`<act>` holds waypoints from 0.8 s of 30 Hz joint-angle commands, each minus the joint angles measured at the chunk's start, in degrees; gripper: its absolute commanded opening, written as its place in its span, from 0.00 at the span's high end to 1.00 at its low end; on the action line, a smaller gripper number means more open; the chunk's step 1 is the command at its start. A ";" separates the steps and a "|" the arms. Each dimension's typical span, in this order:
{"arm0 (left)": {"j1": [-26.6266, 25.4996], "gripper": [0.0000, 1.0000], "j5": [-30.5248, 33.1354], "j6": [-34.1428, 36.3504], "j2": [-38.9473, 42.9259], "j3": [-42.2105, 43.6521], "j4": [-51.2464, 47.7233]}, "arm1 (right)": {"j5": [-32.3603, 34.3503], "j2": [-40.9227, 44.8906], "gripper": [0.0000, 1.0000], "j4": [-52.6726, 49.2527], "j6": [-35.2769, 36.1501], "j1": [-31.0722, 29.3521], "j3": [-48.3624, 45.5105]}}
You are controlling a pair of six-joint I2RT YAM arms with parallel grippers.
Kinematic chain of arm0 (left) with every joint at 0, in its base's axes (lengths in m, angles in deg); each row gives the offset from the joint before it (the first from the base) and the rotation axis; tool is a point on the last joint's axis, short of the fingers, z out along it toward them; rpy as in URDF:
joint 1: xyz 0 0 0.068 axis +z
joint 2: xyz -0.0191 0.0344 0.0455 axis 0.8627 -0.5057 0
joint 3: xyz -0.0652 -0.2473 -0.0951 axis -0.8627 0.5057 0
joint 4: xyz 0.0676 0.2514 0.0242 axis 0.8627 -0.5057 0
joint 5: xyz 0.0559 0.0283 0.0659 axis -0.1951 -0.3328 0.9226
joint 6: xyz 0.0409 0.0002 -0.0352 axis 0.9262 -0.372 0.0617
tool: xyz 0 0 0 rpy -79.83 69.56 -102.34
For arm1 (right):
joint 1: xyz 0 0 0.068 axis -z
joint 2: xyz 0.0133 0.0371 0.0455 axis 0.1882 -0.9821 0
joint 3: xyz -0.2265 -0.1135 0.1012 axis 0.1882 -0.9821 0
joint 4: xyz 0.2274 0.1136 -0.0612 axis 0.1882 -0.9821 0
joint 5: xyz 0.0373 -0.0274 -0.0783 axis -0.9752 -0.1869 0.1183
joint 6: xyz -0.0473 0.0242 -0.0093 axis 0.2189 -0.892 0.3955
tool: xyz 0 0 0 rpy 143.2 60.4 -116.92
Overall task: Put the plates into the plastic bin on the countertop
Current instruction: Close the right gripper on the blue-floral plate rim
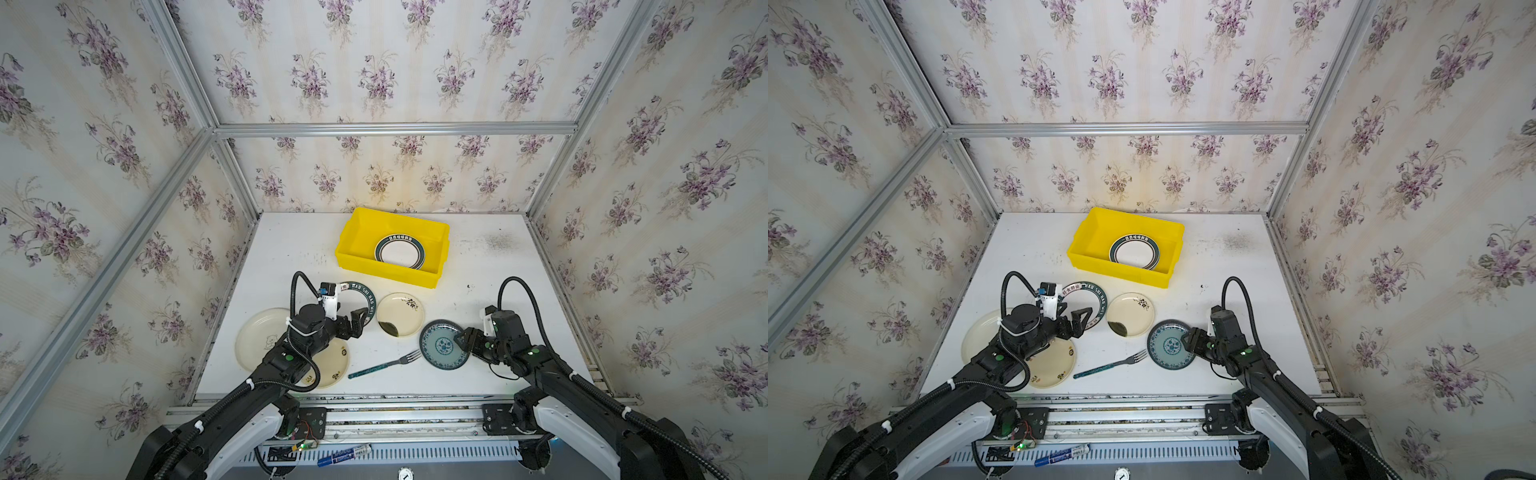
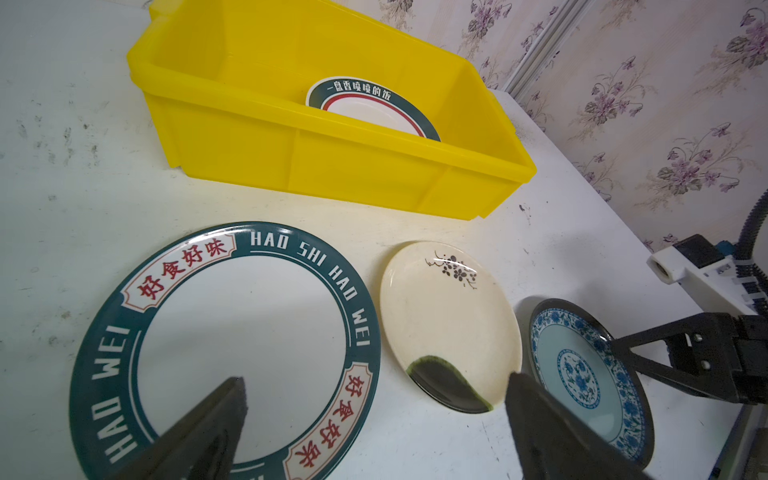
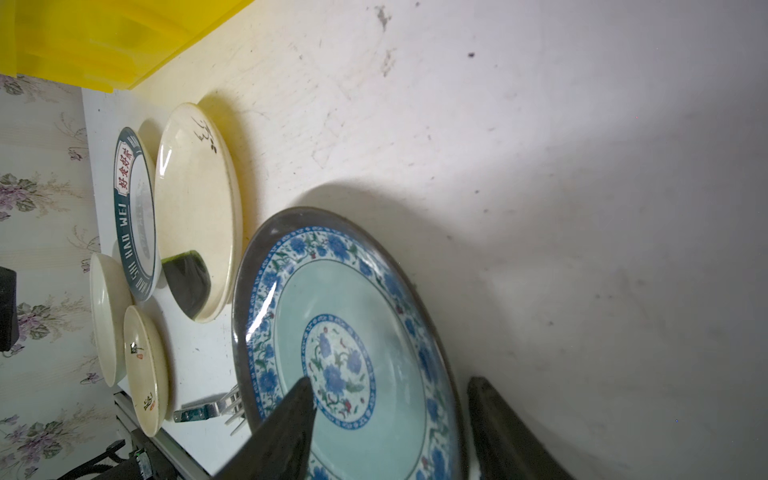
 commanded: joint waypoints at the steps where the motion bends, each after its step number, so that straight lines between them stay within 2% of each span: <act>1: 0.01 0.00 0.26 0.11 -0.28 -0.63 2.23 | 2.97 1.11 0.41 -4.11 -0.26 0.08 0.03; 4: -0.06 0.00 0.52 0.19 -0.20 -0.63 2.14 | 3.61 2.67 0.46 -5.29 -0.19 0.05 -0.03; 14: 0.00 0.00 0.61 0.30 -1.32 -1.14 1.82 | 2.77 2.42 0.47 -6.16 2.12 0.08 0.55; 24: -0.02 0.00 1.42 0.37 -2.13 -1.46 1.35 | 1.93 -4.08 0.61 -5.17 3.37 0.07 1.86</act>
